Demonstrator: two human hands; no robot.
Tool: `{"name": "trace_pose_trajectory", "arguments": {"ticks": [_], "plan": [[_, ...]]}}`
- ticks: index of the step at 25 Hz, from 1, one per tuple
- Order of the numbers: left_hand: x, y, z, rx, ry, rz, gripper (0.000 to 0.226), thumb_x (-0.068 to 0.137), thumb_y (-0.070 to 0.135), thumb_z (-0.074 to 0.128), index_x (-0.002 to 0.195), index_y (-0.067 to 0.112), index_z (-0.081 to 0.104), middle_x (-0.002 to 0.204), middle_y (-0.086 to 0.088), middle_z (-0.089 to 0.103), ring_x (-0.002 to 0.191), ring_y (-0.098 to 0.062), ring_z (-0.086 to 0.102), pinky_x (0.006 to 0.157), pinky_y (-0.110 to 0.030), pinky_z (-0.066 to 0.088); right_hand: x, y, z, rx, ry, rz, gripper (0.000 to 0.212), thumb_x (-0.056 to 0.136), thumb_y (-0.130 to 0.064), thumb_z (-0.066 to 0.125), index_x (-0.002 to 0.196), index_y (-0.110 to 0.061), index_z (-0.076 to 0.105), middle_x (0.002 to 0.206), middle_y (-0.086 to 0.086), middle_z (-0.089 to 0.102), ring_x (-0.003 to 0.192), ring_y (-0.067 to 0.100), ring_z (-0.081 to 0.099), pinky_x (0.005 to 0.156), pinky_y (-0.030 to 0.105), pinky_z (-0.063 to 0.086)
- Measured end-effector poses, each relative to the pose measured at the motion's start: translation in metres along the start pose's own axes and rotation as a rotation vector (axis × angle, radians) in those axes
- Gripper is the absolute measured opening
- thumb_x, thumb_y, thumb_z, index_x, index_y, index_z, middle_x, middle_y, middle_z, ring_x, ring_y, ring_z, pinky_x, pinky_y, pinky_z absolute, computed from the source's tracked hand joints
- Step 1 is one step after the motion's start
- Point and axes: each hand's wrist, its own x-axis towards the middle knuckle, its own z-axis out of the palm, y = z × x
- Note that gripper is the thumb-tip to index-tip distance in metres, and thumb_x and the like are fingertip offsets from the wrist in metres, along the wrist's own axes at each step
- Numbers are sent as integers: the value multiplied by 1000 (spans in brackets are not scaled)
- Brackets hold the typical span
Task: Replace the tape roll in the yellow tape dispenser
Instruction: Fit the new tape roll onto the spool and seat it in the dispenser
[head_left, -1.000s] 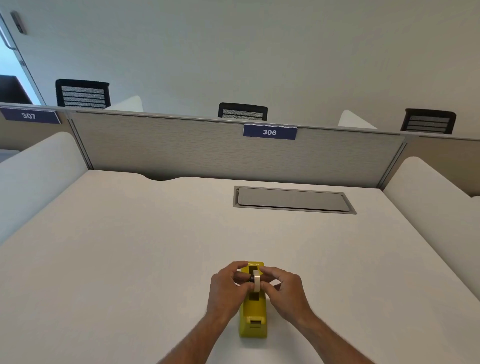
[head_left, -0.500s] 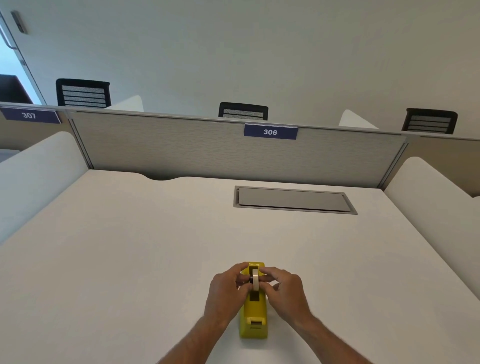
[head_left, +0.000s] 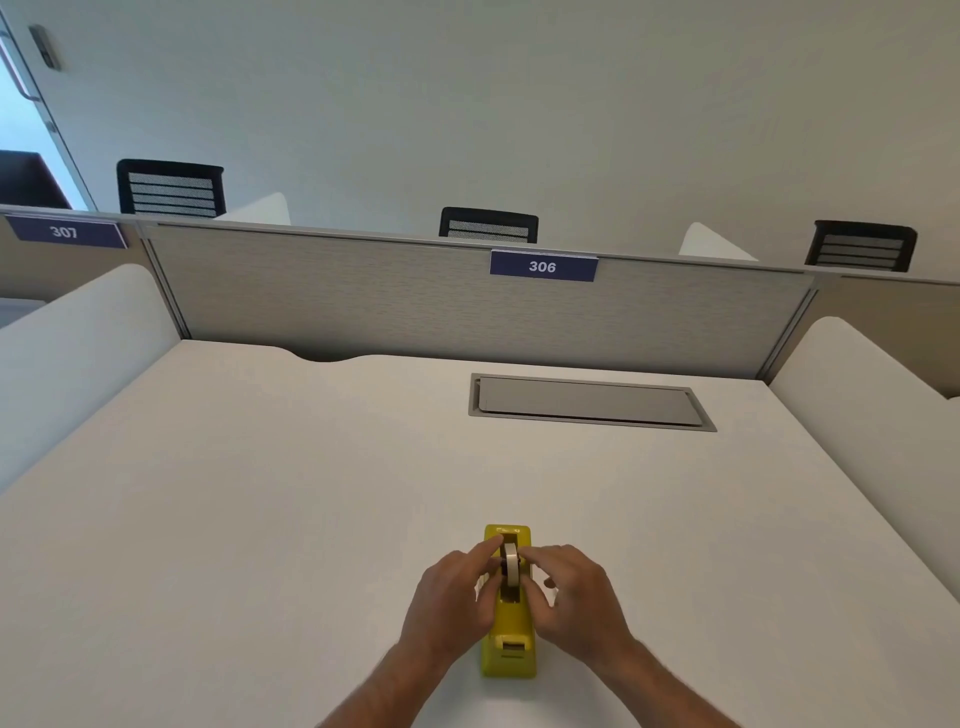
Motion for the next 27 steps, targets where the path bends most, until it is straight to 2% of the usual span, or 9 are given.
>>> {"name": "trace_pose_trajectory", "arguments": {"ticks": [3,5,7,10,12,14,19,24,27], "plan": [[-2,-3,0,-50,23,-18,48,84,19,70,131,23,60,103,13,73,87,-14,65,78,-24,50,5,1,0,42,-27,-23,33,79,-19,67,112,-21,68,109,-7,71,93,11,63,66,27,59],[-2,-5,1,-63,3,-40,53,81,23,72,132,25,58,115,11,69,101,-12,62,88,-17,46,9,2,-1,21,-60,-57,36,81,-23,65,117,-24,66,116,-12,69,97,10,61,69,25,57],[1,-6,1,-71,-59,-80,61,79,31,73,137,29,53,134,14,56,122,-9,49,99,-6,29,14,1,-3,-25,-95,-91,35,82,-29,63,117,-30,64,117,-19,68,94,10,58,65,23,56],[8,-7,-1,-93,-170,-165,67,78,46,70,140,42,46,149,16,38,136,-8,31,108,-17,26,21,0,-5,-93,-128,-112,34,81,-40,60,113,-32,66,110,-22,70,89,10,57,61,23,55],[12,-6,-1,-104,-217,-210,66,78,50,69,138,49,44,153,14,35,138,-11,29,108,-28,30,24,0,-5,-113,-149,-123,36,80,-43,59,112,-31,68,103,-19,72,88,10,56,62,25,55],[14,-6,-1,-106,-233,-235,63,78,52,69,136,53,44,154,13,36,138,-13,30,107,-30,32,27,0,-5,-116,-169,-117,36,81,-43,59,112,-31,69,101,-18,72,88,9,55,64,26,55],[16,-6,2,-139,-209,-265,59,75,58,71,131,49,53,150,14,41,134,-10,35,102,-25,33,31,-2,-7,-130,-157,-92,19,84,-37,57,90,-31,74,78,-13,71,80,5,52,58,28,51],[17,-7,3,-163,-199,-267,56,74,53,73,127,45,57,144,16,44,130,-6,38,99,-18,30,32,-4,-11,-126,-193,-126,12,82,-35,62,84,-29,72,82,-19,72,79,7,52,57,26,51],[19,-8,2,-164,-206,-274,56,70,56,77,123,45,59,139,19,44,126,-3,37,98,-18,29,36,-4,-10,-121,-177,-93,11,81,-31,61,76,-27,70,73,-16,70,74,6,49,55,31,52]]}}
